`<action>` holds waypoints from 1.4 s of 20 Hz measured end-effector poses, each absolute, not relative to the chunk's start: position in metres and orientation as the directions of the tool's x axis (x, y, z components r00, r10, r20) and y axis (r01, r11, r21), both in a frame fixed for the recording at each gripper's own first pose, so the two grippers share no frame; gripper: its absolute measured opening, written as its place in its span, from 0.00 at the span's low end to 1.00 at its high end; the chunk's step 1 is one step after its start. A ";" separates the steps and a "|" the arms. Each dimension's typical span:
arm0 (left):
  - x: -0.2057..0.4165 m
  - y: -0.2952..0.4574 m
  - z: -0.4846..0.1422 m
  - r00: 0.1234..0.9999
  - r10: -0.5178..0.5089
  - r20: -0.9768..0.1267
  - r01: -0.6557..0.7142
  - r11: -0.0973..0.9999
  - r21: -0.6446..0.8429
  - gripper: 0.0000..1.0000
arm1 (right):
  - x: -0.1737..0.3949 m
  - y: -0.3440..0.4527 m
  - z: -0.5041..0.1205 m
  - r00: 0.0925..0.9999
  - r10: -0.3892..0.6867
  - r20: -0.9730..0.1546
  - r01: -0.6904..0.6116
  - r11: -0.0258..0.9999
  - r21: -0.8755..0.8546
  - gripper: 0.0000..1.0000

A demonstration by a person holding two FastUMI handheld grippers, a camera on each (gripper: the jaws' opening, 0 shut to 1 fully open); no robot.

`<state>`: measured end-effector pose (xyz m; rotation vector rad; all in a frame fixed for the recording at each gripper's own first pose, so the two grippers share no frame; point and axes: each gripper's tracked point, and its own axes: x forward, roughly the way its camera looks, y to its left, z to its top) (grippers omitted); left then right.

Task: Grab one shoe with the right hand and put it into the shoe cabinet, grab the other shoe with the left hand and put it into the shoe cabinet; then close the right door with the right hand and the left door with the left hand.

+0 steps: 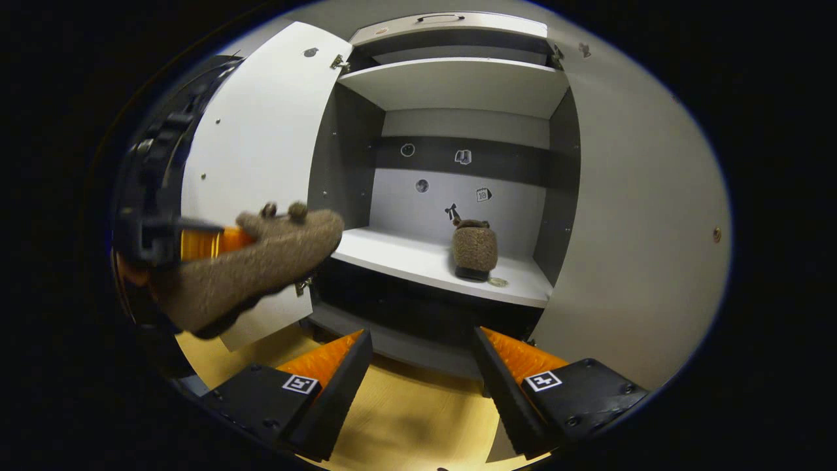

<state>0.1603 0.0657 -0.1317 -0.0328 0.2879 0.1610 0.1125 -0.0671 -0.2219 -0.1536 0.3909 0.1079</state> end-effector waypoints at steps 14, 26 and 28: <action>0.397 0.106 -0.120 0.922 0.197 -0.332 -0.199 0.980 0.029 0.06 | 0.128 -0.075 -0.221 0.906 0.141 -0.398 -0.155 0.988 -0.002 0.99; 0.455 0.112 -0.194 0.855 0.197 -0.479 -0.193 0.979 0.058 0.28 | 0.137 -0.088 -0.233 0.890 0.114 -0.442 -0.091 0.993 0.074 0.98; 0.449 0.119 -0.189 0.852 0.215 -0.478 -0.200 0.976 0.083 0.36 | 0.137 -0.081 -0.236 0.885 0.139 -0.445 -0.116 0.990 0.080 0.97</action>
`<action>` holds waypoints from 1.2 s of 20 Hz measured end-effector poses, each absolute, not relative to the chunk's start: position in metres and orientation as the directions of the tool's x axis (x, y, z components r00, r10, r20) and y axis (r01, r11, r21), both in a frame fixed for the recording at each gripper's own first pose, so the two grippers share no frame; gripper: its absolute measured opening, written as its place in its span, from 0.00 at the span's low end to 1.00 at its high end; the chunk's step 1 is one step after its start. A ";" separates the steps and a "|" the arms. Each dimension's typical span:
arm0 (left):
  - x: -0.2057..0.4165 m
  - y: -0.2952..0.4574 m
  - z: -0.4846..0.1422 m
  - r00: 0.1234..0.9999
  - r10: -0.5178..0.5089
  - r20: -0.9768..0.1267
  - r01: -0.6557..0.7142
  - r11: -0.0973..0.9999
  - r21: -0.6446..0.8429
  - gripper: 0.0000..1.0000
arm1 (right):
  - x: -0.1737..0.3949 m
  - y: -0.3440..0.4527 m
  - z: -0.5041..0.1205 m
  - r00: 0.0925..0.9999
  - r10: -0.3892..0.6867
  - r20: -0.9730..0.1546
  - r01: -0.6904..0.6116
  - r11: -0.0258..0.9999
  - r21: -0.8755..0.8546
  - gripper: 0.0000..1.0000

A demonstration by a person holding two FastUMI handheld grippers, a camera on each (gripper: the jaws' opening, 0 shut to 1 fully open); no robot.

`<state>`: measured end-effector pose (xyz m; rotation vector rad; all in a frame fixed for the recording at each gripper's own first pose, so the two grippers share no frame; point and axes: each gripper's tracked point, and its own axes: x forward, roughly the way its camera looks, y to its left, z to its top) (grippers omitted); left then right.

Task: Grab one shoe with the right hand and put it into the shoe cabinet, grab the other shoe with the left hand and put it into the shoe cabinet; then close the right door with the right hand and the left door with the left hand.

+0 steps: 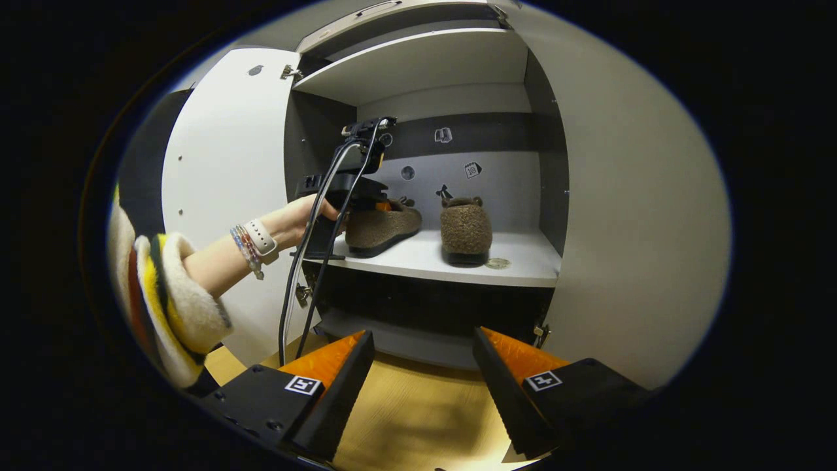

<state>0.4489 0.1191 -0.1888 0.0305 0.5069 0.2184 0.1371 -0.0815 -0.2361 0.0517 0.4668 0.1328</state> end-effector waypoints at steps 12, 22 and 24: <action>0.383 0.124 -0.137 0.890 0.207 -0.407 -0.169 0.977 0.128 0.97 | 0.118 -0.068 -0.219 0.894 0.153 -0.422 -0.138 0.988 0.067 0.97; 0.188 0.032 -0.012 0.981 -0.105 -0.160 0.105 0.994 -0.009 0.96 | 0.067 -0.056 -0.119 0.963 0.105 -0.247 -0.124 0.990 -0.063 0.98; 0.141 0.024 -0.002 0.976 -0.163 -0.147 0.163 0.987 -0.014 0.96 | 0.058 -0.069 -0.093 0.975 0.052 -0.215 -0.069 0.995 -0.069 0.98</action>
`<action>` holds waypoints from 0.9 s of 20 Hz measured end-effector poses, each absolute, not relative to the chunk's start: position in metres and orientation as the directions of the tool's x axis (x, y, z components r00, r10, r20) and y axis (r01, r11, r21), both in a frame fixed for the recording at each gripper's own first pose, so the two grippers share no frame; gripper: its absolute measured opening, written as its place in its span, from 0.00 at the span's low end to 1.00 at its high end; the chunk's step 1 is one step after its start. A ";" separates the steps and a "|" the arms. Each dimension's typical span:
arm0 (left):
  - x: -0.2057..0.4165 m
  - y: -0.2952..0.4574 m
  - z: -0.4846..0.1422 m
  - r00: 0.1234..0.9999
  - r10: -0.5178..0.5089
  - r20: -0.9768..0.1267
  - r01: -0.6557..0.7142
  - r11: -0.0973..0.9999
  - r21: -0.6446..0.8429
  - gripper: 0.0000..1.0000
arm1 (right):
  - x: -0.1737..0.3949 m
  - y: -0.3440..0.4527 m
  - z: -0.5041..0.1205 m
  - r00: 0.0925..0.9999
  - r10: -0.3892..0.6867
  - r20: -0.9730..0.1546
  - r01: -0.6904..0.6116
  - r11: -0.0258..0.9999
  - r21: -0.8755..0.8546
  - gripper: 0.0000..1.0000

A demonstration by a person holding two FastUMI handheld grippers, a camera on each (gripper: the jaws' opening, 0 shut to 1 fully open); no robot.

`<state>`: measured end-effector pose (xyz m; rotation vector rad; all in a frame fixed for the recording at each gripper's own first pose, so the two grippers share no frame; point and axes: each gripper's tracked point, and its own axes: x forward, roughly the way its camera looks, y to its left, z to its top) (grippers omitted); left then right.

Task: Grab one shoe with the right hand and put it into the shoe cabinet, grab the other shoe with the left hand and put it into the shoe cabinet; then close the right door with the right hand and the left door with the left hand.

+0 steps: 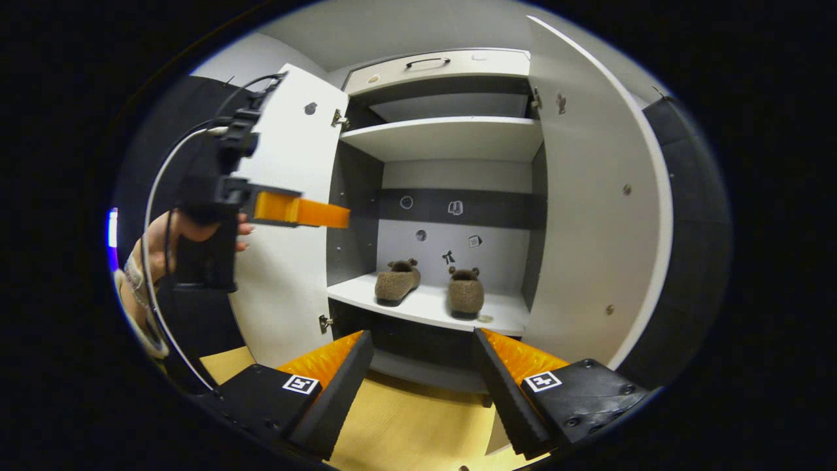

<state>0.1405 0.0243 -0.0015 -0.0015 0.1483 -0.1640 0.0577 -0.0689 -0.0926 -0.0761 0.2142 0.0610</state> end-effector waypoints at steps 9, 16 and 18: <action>0.011 0.036 -0.004 0.930 -0.339 -0.140 0.317 0.935 -0.156 0.97 | -0.007 -0.189 -0.014 0.951 -0.299 -0.082 0.281 0.943 -0.180 0.98; -0.019 0.082 -0.004 0.959 -0.240 -0.149 0.226 0.969 -0.100 0.95 | 0.019 -0.256 0.013 0.924 -0.382 -0.008 0.372 0.904 -0.211 0.96; -0.030 0.094 -0.004 0.967 -0.214 -0.140 0.196 0.972 -0.129 0.95 | 0.027 -0.259 0.016 0.925 -0.379 0.004 0.372 0.905 -0.206 0.98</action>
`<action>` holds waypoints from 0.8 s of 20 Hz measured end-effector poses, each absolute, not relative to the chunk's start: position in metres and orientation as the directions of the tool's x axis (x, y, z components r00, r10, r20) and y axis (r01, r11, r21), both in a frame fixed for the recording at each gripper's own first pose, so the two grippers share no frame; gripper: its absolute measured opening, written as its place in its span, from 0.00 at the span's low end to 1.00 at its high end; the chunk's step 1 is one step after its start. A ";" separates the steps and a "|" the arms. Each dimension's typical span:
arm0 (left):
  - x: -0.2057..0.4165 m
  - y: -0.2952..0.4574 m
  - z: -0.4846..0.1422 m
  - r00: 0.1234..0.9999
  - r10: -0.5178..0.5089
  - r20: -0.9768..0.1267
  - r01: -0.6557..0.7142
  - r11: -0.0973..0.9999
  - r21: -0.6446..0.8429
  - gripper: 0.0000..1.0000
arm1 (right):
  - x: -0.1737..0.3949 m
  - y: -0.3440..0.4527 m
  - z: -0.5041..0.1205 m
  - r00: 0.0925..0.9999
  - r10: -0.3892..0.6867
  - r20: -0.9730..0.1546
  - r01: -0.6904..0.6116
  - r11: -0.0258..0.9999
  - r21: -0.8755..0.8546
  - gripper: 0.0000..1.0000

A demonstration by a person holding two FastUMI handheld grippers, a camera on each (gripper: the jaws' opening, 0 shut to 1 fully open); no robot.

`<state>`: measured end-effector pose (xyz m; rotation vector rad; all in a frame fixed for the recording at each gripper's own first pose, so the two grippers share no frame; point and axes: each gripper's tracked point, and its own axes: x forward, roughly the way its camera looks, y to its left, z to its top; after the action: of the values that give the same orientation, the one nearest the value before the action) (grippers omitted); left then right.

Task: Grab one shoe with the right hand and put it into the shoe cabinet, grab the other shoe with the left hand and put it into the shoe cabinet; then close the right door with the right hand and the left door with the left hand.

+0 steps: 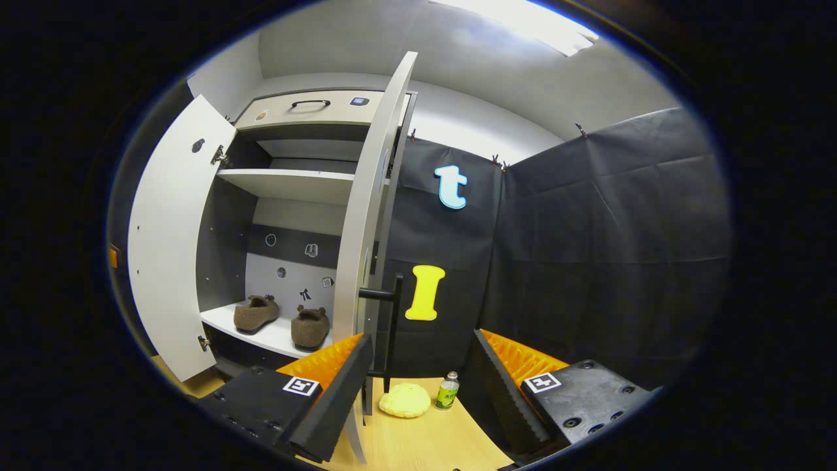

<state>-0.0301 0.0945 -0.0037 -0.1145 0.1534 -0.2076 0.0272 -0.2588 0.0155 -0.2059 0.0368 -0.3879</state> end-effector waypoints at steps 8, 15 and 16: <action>-0.056 0.167 -0.008 0.986 0.026 -0.165 -0.043 0.994 -0.100 0.95 | 0.045 -0.216 0.004 0.974 -0.224 -0.030 0.219 0.968 -0.124 0.95; -0.058 0.184 -0.014 0.981 0.085 -0.172 -0.101 0.991 -0.084 0.95 | 0.094 -0.137 -0.010 0.998 -0.043 -0.045 0.038 0.993 -0.114 0.96; -0.059 0.185 -0.017 0.979 0.095 -0.178 -0.110 0.991 -0.077 0.95 | 0.100 -0.124 -0.013 0.999 -0.010 -0.052 0.004 0.993 -0.117 0.96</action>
<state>-0.0587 0.1854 -0.0168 -0.0866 0.1754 0.1033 0.1002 -0.1242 -0.0132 -0.1169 0.0521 -0.0074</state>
